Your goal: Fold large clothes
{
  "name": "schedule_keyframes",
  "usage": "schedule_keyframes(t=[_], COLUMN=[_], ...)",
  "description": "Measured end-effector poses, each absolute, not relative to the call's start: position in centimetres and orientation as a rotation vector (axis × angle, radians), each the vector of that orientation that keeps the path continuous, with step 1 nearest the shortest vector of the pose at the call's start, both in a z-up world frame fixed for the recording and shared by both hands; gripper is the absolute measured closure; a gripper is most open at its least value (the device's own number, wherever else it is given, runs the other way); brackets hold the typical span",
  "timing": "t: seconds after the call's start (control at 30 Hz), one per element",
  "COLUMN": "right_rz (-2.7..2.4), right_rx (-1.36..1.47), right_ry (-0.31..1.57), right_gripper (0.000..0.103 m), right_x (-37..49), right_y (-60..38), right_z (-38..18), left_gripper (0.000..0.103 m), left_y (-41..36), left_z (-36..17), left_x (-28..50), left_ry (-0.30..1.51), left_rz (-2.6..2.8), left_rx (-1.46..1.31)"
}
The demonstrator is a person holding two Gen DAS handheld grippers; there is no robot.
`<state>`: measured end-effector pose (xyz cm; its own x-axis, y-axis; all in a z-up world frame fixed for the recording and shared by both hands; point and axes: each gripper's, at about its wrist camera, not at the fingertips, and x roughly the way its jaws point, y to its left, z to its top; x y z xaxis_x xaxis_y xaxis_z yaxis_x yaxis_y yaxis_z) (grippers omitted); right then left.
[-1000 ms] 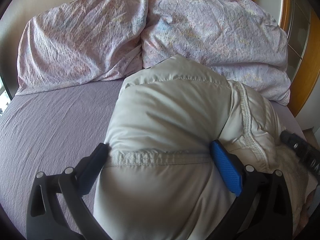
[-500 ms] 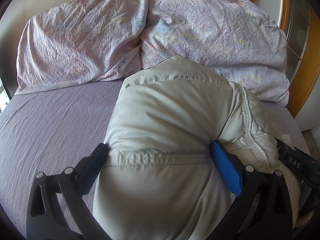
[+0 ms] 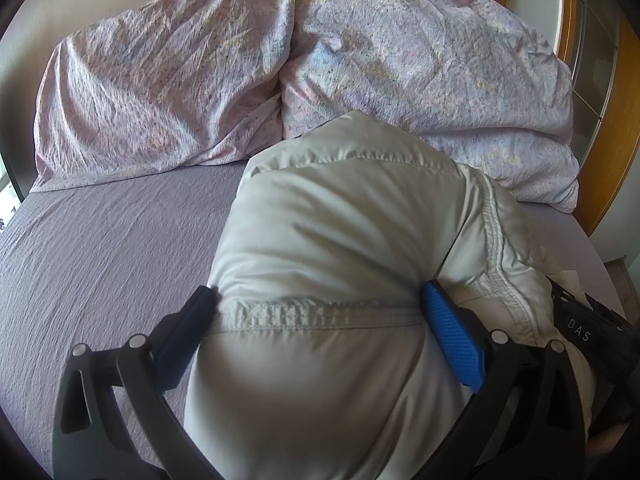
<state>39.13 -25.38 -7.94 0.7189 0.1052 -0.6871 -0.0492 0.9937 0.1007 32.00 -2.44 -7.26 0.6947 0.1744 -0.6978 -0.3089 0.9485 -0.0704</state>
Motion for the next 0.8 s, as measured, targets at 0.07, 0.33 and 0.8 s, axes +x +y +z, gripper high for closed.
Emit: schedule_keyframes(t=[0.07, 0.33, 0.8], right_rz=[0.081, 0.052, 0.132], right_rx=[0.078, 0.056, 0.048], right_ry=[0.763, 0.753, 0.836], right_gripper=[0.033, 0.03, 0.019], right_x=[39.1, 39.1, 37.1], right_y=[-25.4, -25.0, -26.4], right_z=[-8.0, -8.0, -5.5], left_gripper=[0.002, 0.002, 0.002], left_y=[-2.5, -2.5, -0.8], left_z=[-7.3, -7.3, -4.8], left_x=[32.0, 32.1, 30.9], left_ry=[0.754, 0.753, 0.858], left_rz=[0.274, 0.276, 0.216], left_rx=[-0.187, -0.186, -0.174])
